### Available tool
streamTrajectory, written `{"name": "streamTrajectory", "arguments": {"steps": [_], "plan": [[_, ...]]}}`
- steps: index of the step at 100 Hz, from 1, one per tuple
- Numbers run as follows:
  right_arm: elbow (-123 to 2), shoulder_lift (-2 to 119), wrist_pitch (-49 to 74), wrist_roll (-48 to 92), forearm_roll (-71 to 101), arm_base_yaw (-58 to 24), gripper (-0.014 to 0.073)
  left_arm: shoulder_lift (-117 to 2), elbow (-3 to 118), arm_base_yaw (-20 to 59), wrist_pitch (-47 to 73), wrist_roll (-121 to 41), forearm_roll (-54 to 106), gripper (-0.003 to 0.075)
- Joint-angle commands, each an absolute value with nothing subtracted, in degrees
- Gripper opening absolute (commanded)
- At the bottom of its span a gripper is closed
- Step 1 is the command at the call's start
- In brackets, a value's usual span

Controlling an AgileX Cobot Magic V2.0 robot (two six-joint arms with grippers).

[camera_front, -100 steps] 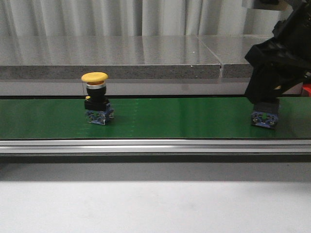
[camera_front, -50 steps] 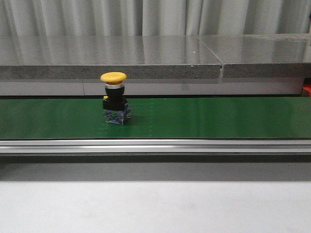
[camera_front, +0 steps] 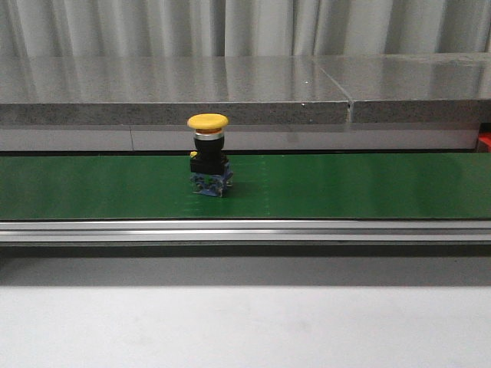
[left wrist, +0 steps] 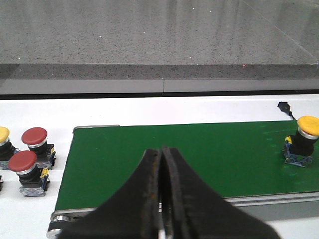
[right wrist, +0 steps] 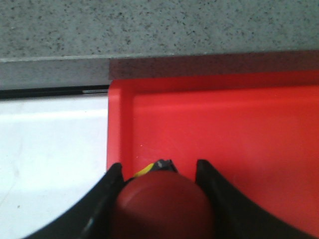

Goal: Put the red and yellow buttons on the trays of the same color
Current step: 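Carry the red button into the red tray and open the right gripper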

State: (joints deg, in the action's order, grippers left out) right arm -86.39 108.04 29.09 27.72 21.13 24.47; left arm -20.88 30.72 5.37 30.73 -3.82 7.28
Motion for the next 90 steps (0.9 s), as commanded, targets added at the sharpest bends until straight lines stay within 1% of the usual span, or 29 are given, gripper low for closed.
{"name": "streamTrajectory", "arguments": {"steps": [1, 33, 58, 79, 90], "plan": [[-88.35, 107.31, 23.68, 27.77, 21.91, 24.78, 0.0118, -21.24, 32.28, 5.81, 26.59, -3.75, 7.95, -0.0019], [-88.63, 112.49, 20.48, 27.77, 23.32, 24.78, 0.0118, -21.24, 32.28, 5.81, 26.51, -3.75, 7.95, -0.0019], [-91.57, 115.56, 22.20, 27.77, 25.05, 24.78, 0.0122, -21.24, 32.28, 5.81, 26.51, -3.75, 7.95, -0.0019], [-91.66, 116.14, 21.46, 27.77, 25.05, 24.78, 0.0122, -21.24, 32.28, 5.81, 26.51, -3.75, 7.95, -0.0019], [-91.66, 116.94, 21.81, 27.77, 25.05, 24.78, 0.0157, -21.24, 32.28, 5.81, 26.51, -3.75, 7.95, -0.0019]]}}
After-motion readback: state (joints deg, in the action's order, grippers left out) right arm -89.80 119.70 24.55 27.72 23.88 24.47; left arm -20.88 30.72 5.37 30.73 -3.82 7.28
